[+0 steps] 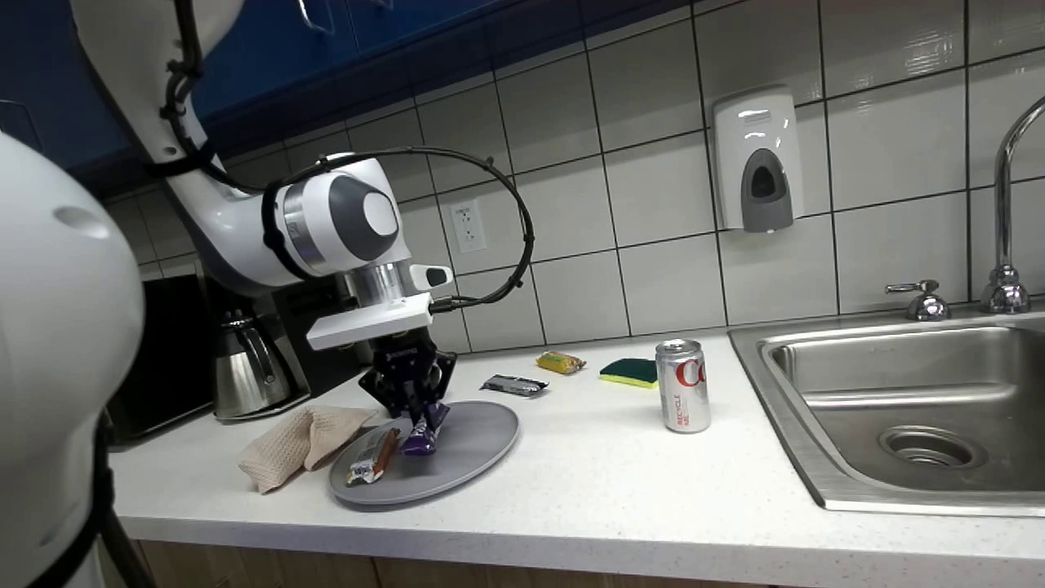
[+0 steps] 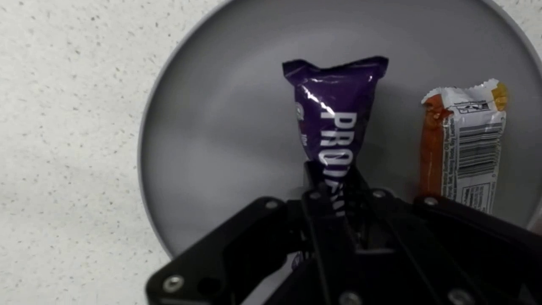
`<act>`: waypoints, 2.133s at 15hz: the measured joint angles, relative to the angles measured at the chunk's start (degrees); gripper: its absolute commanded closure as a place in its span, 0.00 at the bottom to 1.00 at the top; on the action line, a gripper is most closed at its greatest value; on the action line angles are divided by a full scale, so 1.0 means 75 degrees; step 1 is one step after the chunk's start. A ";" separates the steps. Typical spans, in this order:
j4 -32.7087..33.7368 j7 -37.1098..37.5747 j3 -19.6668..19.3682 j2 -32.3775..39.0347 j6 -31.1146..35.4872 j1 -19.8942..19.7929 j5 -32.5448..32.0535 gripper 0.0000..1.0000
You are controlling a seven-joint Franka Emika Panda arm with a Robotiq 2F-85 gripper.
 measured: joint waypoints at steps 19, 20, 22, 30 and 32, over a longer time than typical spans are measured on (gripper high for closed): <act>0.0025 -0.0207 0.0261 0.0260 -0.0096 0.0322 0.0699 0.41; 0.0027 -0.0203 0.0261 0.0263 -0.0096 0.0322 0.0699 0.32; 0.0050 -0.0190 0.0260 0.0263 -0.0096 0.0319 0.0699 0.17; 0.0157 0.0413 0.0150 0.0078 -0.0096 0.0182 0.0790 0.00; 0.0171 0.0561 0.0083 -0.0020 -0.0099 0.0116 0.0793 0.00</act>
